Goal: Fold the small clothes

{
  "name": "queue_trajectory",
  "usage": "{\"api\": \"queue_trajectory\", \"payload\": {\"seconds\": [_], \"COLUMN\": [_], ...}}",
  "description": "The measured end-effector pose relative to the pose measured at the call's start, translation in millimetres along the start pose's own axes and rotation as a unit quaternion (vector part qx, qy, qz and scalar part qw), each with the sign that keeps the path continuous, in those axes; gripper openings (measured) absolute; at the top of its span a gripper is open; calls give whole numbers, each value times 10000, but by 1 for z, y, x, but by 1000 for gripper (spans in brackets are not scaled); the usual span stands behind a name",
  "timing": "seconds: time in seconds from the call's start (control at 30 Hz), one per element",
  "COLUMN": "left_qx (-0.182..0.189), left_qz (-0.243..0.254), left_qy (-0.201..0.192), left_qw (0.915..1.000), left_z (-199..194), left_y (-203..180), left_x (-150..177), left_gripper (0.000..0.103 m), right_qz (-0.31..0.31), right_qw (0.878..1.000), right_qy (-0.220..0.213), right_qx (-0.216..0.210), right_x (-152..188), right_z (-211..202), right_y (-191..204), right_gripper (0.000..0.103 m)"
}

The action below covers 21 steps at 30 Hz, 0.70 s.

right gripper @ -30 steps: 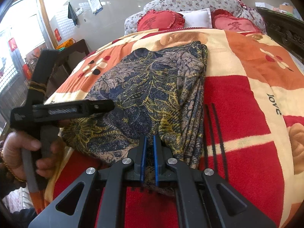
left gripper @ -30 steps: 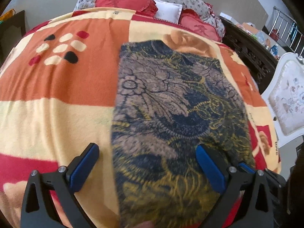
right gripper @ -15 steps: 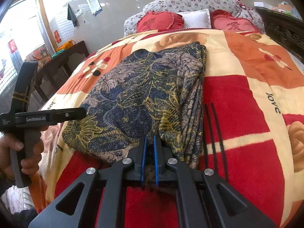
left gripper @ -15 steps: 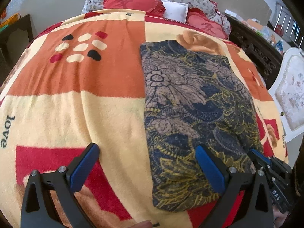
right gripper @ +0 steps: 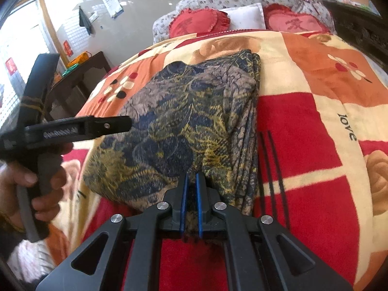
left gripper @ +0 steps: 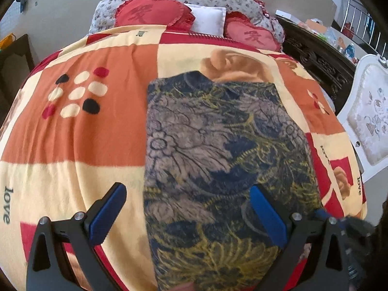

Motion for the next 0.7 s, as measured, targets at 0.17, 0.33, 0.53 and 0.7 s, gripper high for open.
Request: {"api": "queue_trajectory", "payload": {"seconds": [0.17, 0.33, 0.53, 0.7], "left_qx": [-202, -26, 100, 604], "left_qz": [-86, -177, -369, -341], "left_qy": [139, 273, 456, 469], "left_qw": [9997, 9995, 9982, 9965], "left_z": [19, 46, 91, 112], "left_y": [24, 33, 51, 57], "left_x": [-11, -48, -95, -114], "left_gripper": [103, 103, 103, 103], "right_qz": [61, 494, 1389, 1370], "right_qw": [9980, 9977, 9897, 9891], "right_qy": [-331, -297, 43, 235], "right_qx": [542, 358, -339, -480], "right_x": [-30, -75, -107, -126], "right_z": [-17, 3, 66, 105], "right_y": [-27, -66, -108, -119], "right_gripper": [52, 58, 59, 59]}}
Point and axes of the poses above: each gripper's, at about its wrist camera, not at the fingertips, and z roughly the way its jaws point, y to its left, x to its underside, the point moved 6 cm from there along z, roughly the way its jaws point, and after that the axes turned 6 degrees about -z, right-handed, at the moved point
